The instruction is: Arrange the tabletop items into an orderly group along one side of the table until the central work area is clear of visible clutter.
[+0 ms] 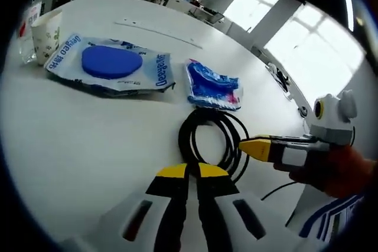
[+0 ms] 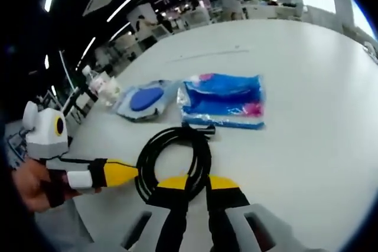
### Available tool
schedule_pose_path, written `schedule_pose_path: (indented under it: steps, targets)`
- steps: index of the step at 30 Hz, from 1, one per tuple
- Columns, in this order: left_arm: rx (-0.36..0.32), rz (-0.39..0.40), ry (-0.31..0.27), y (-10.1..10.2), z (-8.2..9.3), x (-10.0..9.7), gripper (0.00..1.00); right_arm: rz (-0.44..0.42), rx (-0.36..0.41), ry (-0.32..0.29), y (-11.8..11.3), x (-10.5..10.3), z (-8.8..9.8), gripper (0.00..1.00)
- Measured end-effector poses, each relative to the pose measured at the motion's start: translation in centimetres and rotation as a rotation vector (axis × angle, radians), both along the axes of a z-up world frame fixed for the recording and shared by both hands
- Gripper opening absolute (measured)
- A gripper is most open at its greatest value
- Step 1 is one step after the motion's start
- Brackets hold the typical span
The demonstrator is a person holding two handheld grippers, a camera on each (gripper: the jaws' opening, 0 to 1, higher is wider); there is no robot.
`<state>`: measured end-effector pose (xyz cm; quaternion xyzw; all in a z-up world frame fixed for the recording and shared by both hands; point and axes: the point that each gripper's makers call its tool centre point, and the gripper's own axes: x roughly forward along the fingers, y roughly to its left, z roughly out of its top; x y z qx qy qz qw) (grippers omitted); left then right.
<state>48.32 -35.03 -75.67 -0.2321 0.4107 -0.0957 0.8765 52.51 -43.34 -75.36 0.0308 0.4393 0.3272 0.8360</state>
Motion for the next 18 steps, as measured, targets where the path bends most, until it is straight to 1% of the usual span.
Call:
schedule_pose_path:
  steps: [4,11,18]
  targets:
    - [0.007,-0.001,0.001,0.4,0.1,-0.1,0.01,0.007,-0.002,-0.001,0.3,-0.2,-0.1,0.05]
    - [0.021,0.009,-0.002,1.9,0.5,-0.2,0.0,0.018,0.001,0.01,1.5,-0.9,-0.3,0.06]
    - [0.024,0.034,0.003,3.7,0.4,-1.0,0.0,0.046,-0.001,0.007,3.4,-1.3,-0.1,0.06]
